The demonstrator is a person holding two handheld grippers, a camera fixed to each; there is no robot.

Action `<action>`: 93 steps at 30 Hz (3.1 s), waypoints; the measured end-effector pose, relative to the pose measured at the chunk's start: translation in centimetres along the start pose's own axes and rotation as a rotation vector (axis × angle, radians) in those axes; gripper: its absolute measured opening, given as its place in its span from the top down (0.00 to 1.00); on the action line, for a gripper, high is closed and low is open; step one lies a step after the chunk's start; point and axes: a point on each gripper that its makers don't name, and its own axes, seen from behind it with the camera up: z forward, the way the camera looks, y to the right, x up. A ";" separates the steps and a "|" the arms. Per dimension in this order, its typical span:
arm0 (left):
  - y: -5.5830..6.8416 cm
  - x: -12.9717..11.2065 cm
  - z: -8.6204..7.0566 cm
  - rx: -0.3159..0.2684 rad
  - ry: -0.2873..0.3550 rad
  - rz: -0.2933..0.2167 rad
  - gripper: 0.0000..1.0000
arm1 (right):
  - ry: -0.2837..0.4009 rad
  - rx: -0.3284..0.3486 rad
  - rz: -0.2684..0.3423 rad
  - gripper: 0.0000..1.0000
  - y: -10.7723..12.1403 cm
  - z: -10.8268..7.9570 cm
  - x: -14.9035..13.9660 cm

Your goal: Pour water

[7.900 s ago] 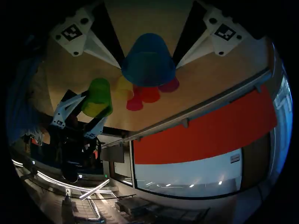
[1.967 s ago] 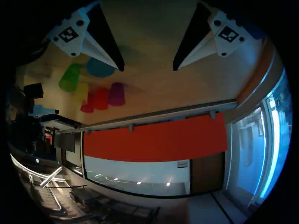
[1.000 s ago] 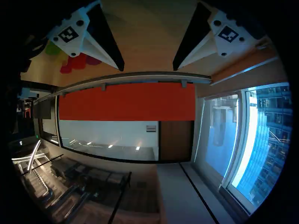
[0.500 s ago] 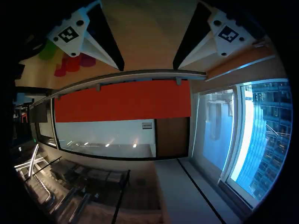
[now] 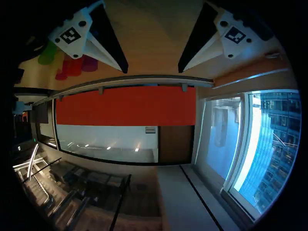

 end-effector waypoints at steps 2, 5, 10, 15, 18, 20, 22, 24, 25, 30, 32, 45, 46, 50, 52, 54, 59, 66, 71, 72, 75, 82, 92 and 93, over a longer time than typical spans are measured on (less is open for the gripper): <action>-0.1 -0.5 -0.1 0.002 -0.004 0.004 0.03 | -0.004 0.000 0.005 0.01 -0.1 0.0 -0.2; 0.0 -1.2 -0.1 0.001 -0.013 0.005 0.03 | -0.008 -0.003 0.005 0.01 0.0 0.0 -0.4; 0.1 -2.1 0.0 -0.004 -0.023 -0.005 0.03 | -0.013 -0.009 0.007 0.01 0.2 -0.1 -0.5; 0.2 -2.8 0.1 -0.009 -0.030 -0.007 0.03 | -0.015 -0.016 0.021 0.01 0.5 -0.2 -0.5; 0.2 -3.2 0.2 -0.009 -0.039 -0.005 0.03 | -0.015 -0.019 0.028 0.01 0.7 -0.3 -0.4; 0.2 -3.3 0.2 -0.010 -0.045 -0.002 0.03 | -0.015 -0.020 0.031 0.01 0.7 -0.4 -0.4; 0.1 -3.4 0.2 -0.012 -0.048 -0.003 0.03 | -0.015 -0.021 0.034 0.01 0.8 -0.3 -0.4; 0.1 -3.5 0.3 -0.014 -0.052 -0.004 0.03 | -0.015 -0.022 0.036 0.01 0.8 -0.3 -0.4; 0.1 -3.6 0.3 -0.015 -0.055 -0.004 0.03 | -0.016 -0.022 0.036 0.01 0.8 -0.3 -0.4; 0.1 -4.1 0.5 -0.018 -0.071 -0.002 0.03 | -0.017 -0.023 0.036 0.01 0.9 -0.2 -0.5; 0.2 -4.2 0.5 -0.020 -0.077 -0.001 0.03 | -0.016 -0.021 0.035 0.01 0.8 -0.2 -0.6; 0.3 -4.6 0.7 -0.026 -0.097 0.000 0.03 | -0.017 -0.017 0.031 0.01 0.8 -0.1 -0.6; 0.3 -4.6 0.7 -0.026 -0.097 0.000 0.03 | -0.017 -0.017 0.032 0.01 0.8 -0.1 -0.6; 0.3 -4.7 0.7 -0.026 -0.097 0.000 0.03 | -0.017 -0.017 0.032 0.01 0.9 -0.3 -0.7; 0.3 -4.7 0.7 -0.026 -0.098 0.001 0.03 | -0.015 -0.017 0.030 0.01 1.0 -0.3 -0.7; 0.3 -4.7 0.7 -0.026 -0.098 0.001 0.03 | -0.014 -0.017 0.027 0.01 1.1 -0.4 -0.7; 0.3 -4.7 0.7 -0.026 -0.098 0.001 0.03 | -0.002 -0.016 0.008 0.01 1.5 -0.5 -0.5; 0.3 -4.7 0.6 -0.026 -0.098 0.002 0.03 | 0.020 -0.014 0.000 0.01 1.9 -0.6 -0.3; 0.3 -4.7 0.6 -0.026 -0.099 0.002 0.03 | 0.038 -0.022 0.013 0.01 2.4 -0.6 -0.4; 0.3 -4.7 0.6 -0.026 -0.099 0.002 0.03 | 0.042 -0.022 0.015 0.01 2.4 -0.7 -0.5; 0.3 -4.7 0.6 -0.026 -0.099 0.002 0.03 | 0.048 -0.024 0.021 0.01 2.5 -0.6 -0.9; 0.3 -4.7 0.6 -0.026 -0.098 0.002 0.03 | 0.041 -0.032 0.021 0.01 2.8 -0.4 -2.7; 0.3 -4.7 0.6 -0.026 -0.098 0.002 0.03 | 0.028 -0.042 -0.013 0.01 3.1 0.3 -4.9; 0.3 -4.7 0.7 -0.026 -0.098 0.002 0.03 | 0.025 -0.043 -0.016 0.01 3.1 0.4 -5.2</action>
